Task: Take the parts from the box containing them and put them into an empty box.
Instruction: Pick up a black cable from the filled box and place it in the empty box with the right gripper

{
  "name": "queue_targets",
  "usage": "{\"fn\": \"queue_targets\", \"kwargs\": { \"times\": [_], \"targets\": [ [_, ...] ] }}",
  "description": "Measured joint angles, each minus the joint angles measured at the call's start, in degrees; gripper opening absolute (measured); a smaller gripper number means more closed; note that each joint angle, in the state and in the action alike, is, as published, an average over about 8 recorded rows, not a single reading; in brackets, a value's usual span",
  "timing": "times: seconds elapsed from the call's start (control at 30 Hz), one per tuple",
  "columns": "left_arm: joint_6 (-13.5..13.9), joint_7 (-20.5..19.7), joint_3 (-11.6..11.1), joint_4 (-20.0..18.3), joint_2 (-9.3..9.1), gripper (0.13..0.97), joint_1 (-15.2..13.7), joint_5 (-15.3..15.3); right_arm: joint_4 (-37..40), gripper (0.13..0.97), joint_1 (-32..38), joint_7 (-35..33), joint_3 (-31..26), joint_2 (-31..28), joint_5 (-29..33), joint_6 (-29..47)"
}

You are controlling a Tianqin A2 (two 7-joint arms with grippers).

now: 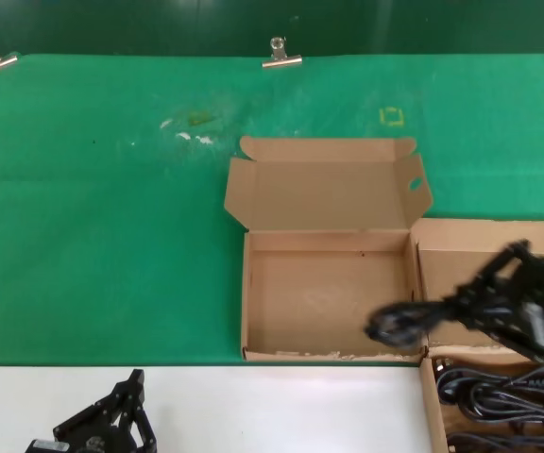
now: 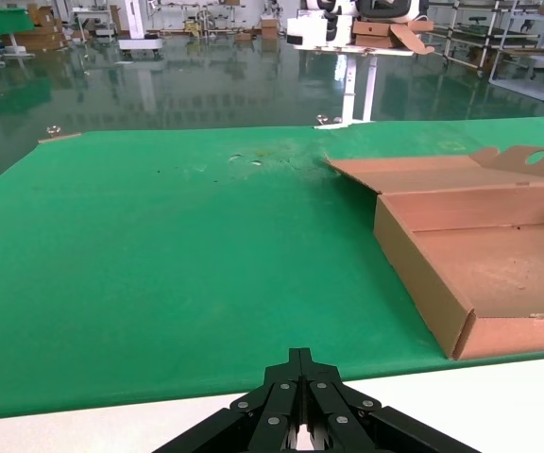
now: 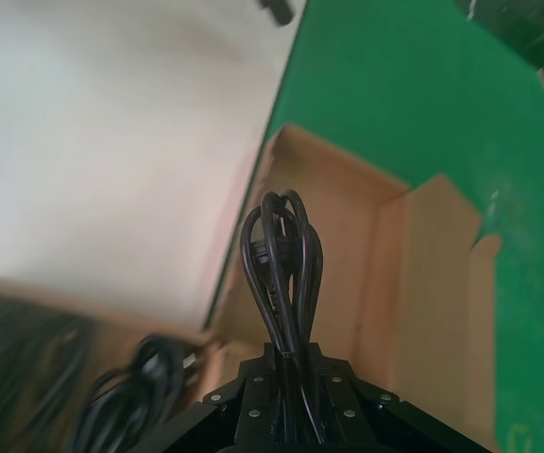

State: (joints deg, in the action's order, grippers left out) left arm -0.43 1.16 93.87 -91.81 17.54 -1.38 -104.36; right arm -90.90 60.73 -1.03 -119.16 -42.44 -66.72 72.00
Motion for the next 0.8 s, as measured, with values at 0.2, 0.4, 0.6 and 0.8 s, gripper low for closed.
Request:
{"fn": "queue_targets", "kwargs": {
  "times": [0.2,0.4,0.6,0.8],
  "targets": [
    [0.0,0.0,0.0,0.0,0.0,0.149,0.0,0.0,3.78,0.195,4.41,1.06,-2.78,6.98,3.18,-1.62],
    [0.0,0.0,0.0,0.0,0.0,0.149,0.0,0.0,10.67,0.195,7.73,0.52,-5.64,14.02,6.37,-4.64],
    [0.0,0.0,0.0,0.0,0.0,0.149,0.0,0.0,18.13,0.195,9.48,-1.16,-7.89,19.98,8.49,-8.42],
    [0.0,0.0,0.0,0.0,0.0,0.149,0.0,0.0,26.4,0.195,10.46,-4.28,-10.11,24.64,11.0,-13.03]
  ]
}}
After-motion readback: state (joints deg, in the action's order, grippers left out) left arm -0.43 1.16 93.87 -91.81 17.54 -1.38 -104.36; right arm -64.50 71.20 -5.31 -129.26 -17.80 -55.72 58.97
